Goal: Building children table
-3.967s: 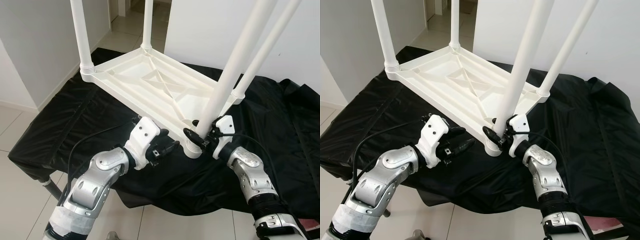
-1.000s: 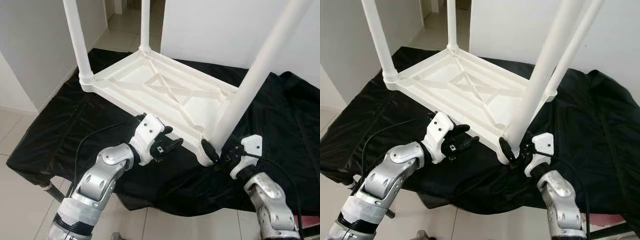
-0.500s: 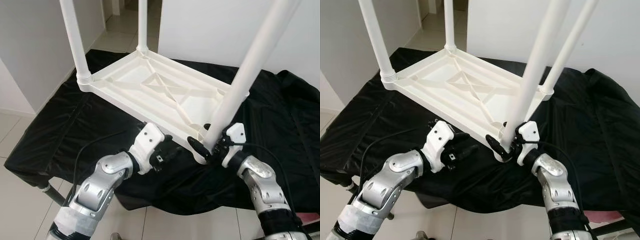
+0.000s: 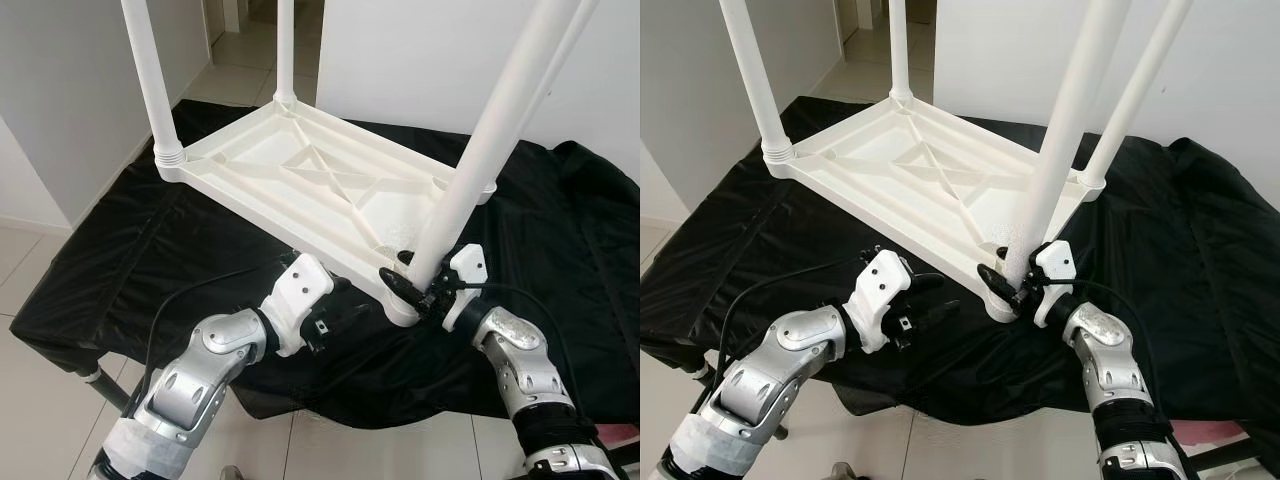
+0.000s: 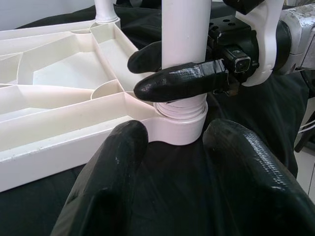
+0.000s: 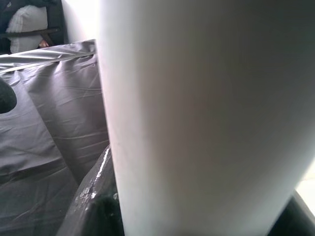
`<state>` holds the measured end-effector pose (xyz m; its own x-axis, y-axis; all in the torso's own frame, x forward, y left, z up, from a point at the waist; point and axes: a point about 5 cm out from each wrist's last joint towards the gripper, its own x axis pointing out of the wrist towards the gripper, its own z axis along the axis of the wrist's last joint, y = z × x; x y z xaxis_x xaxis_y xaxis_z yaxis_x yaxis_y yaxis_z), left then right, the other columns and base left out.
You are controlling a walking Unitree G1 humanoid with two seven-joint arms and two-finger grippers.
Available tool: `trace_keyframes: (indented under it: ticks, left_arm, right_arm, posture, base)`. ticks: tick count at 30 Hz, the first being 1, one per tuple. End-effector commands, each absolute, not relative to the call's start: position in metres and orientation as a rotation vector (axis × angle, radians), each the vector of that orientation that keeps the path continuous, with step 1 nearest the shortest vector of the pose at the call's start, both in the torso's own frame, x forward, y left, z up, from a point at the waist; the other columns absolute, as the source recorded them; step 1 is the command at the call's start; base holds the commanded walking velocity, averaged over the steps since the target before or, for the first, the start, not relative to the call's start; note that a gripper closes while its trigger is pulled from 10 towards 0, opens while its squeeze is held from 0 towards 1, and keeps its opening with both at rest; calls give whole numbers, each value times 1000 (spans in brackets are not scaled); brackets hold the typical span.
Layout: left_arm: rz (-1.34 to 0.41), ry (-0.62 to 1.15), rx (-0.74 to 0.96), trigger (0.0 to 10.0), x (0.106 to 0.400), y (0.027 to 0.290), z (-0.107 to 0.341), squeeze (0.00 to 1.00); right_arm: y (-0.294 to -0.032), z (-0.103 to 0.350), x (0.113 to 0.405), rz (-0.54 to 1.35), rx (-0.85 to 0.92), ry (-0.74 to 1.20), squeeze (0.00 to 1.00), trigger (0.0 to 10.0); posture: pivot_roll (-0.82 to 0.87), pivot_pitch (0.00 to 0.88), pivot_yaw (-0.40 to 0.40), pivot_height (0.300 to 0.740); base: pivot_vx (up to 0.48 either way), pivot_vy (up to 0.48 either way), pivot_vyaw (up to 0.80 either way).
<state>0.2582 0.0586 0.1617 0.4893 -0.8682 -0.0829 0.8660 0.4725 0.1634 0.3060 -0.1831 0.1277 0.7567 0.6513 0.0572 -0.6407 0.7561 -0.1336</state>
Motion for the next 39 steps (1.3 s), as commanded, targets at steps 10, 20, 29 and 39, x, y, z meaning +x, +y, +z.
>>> trace_keyframes:
  ticks: [10, 20, 29, 39]
  left_arm:
    - [-1099, 6, 196, 10000, 254, 57, 158, 0]
    - [-1075, 12, 200, 10000, 259, 63, 156, 0]
    - [-1071, 14, 201, 10000, 259, 65, 156, 0]
    - [-1069, 11, 190, 10000, 258, 63, 157, 0]
  right_arm:
    - [-184, 127, 298, 627, -50, -120, 0, 10000]
    - [-180, 120, 289, 389, -34, -96, 0, 10000]
    - [-166, 109, 277, 1, 51, -29, 0, 10000]
    - [-150, 113, 281, -125, 96, -22, 0, 10000]
  posture:
    - [-7, 18, -70, 740]
    - [-31, 14, -69, 740]
    - [-16, 12, -76, 740]
    - [-5, 9, -69, 740]
  base:
    - [0, 0, 0]
    - [0, 0, 0]
    - [0, 0, 0]
    - [0, 0, 0]
